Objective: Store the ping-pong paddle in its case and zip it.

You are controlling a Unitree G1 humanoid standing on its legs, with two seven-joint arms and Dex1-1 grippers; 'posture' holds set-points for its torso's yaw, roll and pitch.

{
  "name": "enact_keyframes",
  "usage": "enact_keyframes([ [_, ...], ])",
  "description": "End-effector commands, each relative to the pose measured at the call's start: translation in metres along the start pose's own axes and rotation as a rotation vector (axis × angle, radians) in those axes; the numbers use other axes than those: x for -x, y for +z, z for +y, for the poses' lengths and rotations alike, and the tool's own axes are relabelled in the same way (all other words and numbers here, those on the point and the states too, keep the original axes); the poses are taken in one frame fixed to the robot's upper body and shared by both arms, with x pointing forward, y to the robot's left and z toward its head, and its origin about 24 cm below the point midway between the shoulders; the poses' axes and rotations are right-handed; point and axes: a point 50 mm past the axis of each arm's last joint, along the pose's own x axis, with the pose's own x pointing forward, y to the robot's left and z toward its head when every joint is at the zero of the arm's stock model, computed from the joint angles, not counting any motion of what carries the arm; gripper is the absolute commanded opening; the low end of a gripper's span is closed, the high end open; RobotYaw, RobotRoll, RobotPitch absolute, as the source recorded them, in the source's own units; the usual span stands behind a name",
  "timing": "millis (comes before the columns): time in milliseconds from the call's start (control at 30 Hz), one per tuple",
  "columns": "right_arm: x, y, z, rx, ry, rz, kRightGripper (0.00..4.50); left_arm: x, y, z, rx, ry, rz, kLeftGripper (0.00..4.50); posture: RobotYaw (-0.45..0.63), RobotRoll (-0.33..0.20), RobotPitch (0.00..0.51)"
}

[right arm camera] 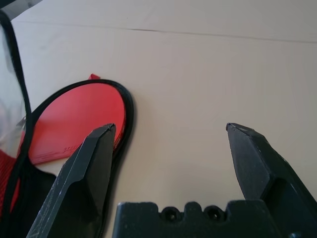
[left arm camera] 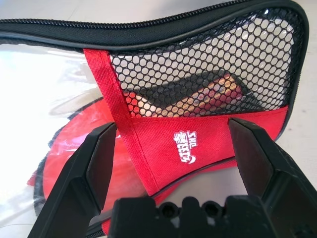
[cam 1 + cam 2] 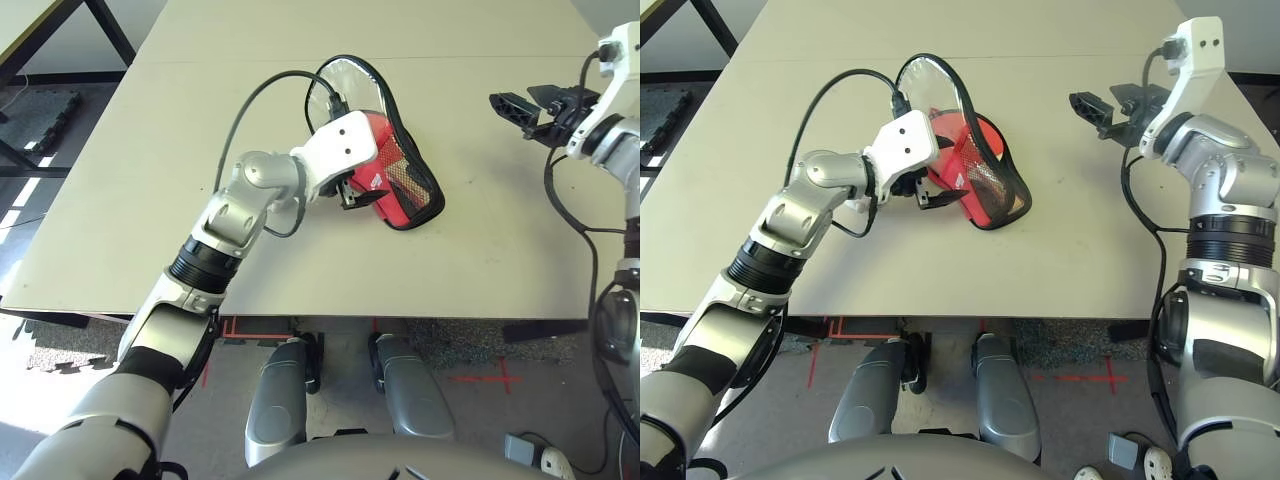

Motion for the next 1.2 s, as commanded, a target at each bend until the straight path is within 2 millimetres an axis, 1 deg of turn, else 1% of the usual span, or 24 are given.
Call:
enact_keyframes([
  [33, 0.002, -0.001, 0.005, -0.007, 0.044, 0.024, 4.43, 0.000, -0.007, 0.002, 0.005, 0.031, 0.001, 4.50, -0.07, 0.000, 0.200],
  [100, 0.001, -0.004, 0.009, -0.016, 0.071, 0.042, 4.43, 0.000, -0.010, 0.002, 0.014, 0.045, 0.003, 4.50, -0.06, 0.000, 0.201],
  [200, -0.001, -0.005, 0.011, -0.017, 0.079, 0.050, 4.43, -0.004, -0.015, -0.001, 0.046, 0.078, -0.006, 4.50, -0.06, 0.000, 0.201],
  [433, -0.003, -0.006, 0.013, -0.013, 0.089, 0.059, 4.43, -0.025, -0.026, -0.021, 0.084, 0.082, 0.002, 4.50, -0.06, 0.000, 0.203],
  [533, -0.003, -0.008, 0.014, -0.010, 0.095, 0.070, 4.43, -0.027, -0.029, -0.026, 0.083, 0.068, 0.012, 4.50, -0.06, 0.000, 0.204],
  [600, -0.002, -0.011, 0.016, -0.005, 0.106, 0.087, 4.43, -0.027, -0.029, -0.025, 0.079, 0.066, 0.012, 4.50, -0.07, 0.000, 0.206],
  [667, -0.002, -0.013, 0.018, -0.008, 0.119, 0.104, 4.43, -0.024, -0.026, -0.021, 0.074, 0.075, 0.002, 4.50, -0.07, 0.000, 0.206],
  [733, -0.003, -0.018, 0.021, -0.012, 0.140, 0.130, 4.43, -0.017, -0.022, -0.011, 0.081, 0.109, -0.015, 4.50, -0.06, 0.000, 0.205],
  [800, -0.008, -0.027, 0.026, -0.030, 0.162, 0.173, 4.43, -0.007, -0.015, -0.001, 0.066, 0.125, -0.027, 4.50, -0.06, 0.000, 0.205],
  [867, -0.014, -0.036, 0.032, -0.049, 0.182, 0.207, 4.43, 0.003, -0.011, 0.004, 0.038, 0.114, -0.025, 4.50, -0.05, 0.000, 0.206],
  [1033, -0.024, -0.051, 0.038, -0.083, 0.193, 0.264, 4.43, 0.022, -0.005, 0.011, -0.005, 0.089, -0.002, 4.50, -0.03, 0.000, 0.206],
  [1133, -0.032, -0.063, 0.040, -0.116, 0.194, 0.296, 4.43, 0.040, 0.002, 0.018, -0.033, 0.080, 0.019, 4.50, -0.02, 0.000, 0.208],
  [1200, -0.036, -0.069, 0.041, -0.133, 0.194, 0.312, 4.43, 0.047, 0.004, 0.019, -0.040, 0.071, 0.029, 4.50, -0.02, 0.000, 0.208],
])
